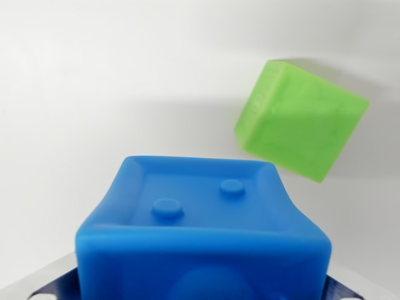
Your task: Stack cube
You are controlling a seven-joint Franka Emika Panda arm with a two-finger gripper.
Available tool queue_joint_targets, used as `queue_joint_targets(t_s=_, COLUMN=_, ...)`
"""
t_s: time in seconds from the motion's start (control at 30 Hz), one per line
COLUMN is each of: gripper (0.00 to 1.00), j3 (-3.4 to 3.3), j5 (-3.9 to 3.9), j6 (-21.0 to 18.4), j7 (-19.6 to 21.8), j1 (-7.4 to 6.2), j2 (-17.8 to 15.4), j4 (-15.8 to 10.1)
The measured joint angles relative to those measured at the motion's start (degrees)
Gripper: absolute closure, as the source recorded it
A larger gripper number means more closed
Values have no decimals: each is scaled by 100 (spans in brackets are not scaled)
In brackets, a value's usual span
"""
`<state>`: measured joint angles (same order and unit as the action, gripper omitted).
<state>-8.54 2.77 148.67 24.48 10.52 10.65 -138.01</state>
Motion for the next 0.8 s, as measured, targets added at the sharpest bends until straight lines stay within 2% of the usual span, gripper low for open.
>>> queue_joint_targets(t_s=0.8, gripper=100, j3=-226, j5=163, j6=-207, j7=938, j1=77, j2=340, j4=529)
